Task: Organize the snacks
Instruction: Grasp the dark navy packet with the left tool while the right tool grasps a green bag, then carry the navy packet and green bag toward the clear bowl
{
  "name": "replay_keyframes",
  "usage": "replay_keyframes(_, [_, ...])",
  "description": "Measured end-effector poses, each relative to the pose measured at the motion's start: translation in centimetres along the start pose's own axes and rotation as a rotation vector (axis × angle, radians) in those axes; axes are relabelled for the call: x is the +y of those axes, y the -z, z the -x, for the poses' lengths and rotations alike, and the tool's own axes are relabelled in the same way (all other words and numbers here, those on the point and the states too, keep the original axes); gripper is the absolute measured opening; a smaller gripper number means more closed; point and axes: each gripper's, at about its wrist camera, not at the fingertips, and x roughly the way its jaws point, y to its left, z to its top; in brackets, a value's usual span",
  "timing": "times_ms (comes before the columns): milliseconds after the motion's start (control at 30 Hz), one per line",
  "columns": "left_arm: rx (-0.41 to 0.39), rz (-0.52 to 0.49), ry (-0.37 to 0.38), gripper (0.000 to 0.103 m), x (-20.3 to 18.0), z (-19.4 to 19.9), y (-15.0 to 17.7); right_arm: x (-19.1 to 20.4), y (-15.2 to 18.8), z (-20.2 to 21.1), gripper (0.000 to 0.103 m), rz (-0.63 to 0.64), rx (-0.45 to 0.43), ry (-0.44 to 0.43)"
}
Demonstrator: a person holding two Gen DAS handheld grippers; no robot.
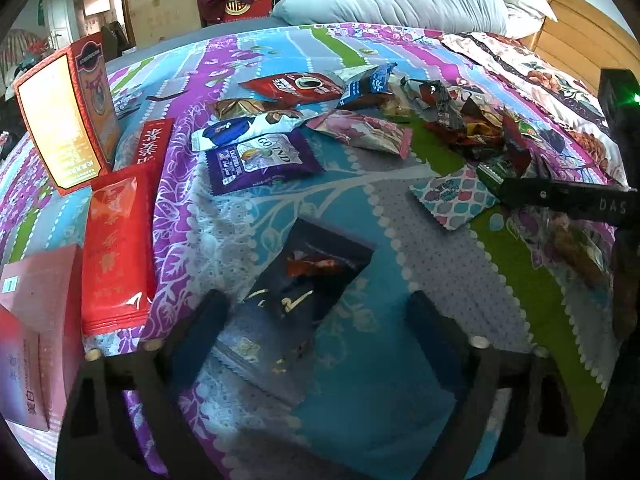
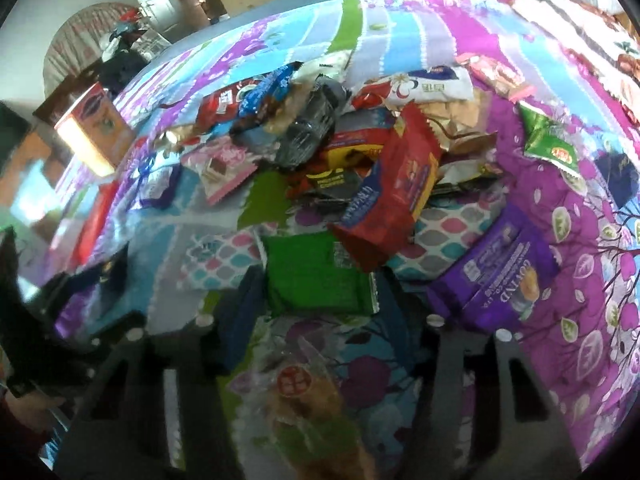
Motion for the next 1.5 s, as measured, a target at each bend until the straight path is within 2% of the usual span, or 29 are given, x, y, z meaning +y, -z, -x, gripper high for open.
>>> replay_keyframes(33, [-0.005,0.006,0.0,0.067,0.1,0.2,0.0,0.0,0.0,0.5,0.046,0.0,-0.017,-0.019])
replay_keyframes(67, [-0.006,0.012,0.0,0.053,0.3,0.4,0.0,-0.1,-0.2,0.7,0.044,0.001,-0.024,-0.035])
replay_keyframes(100, [-0.006,0.021,0.006,0.045,0.4,0.6,0.0,0.0,-0.1,1.1,0.044,0.006,-0.035,-0.04])
replay_keyframes(133, [-0.004,0.03,0.012,0.043,0.6,0.7,0.0,0.2,-0.2,1.3,0.044,0.018,-0.041,-0.04])
replay_keyframes(300, [-0.008,0.031,0.01,0.039,0.6,1.3,0.0,0.4,0.1,1.6,0.044,0.019,-0.042,-0.06])
replay_keyframes(533, [-0.081,0.048,-0.013,0.038,0.5,4.4,-0.7,2.3,-0.1,5.2,0.043,0.073,-0.131,-0.086])
replay_keyframes(767, [-0.203,0.036,-0.037,0.038,0.0,9.4,-2.8,5.6,-1.2,9.5,0.043,0.172,-0.251,-0.074])
replay_keyframes(1033, [-0.36,0.026,-0.066,0.038,0.2,16.8,-4.9,9.6,-2.7,13.4,0.043,0.272,-0.364,-0.07])
replay_keyframes(1233, [-0.438,0.077,-0.131,0.038,2.8,21.8,-5.3,13.4,-4.4,16.3,0.043,0.344,-0.438,-0.096])
replay_keyframes(1433, [-0.49,0.172,-0.214,0.038,7.8,26.0,-4.4,19.0,-6.3,18.1,0.043,0.443,-0.498,-0.141])
replay_keyframes(1500, [-0.505,0.208,-0.246,0.038,9.7,27.3,-3.8,21.2,-6.7,18.5,0.033,0.478,-0.513,-0.159])
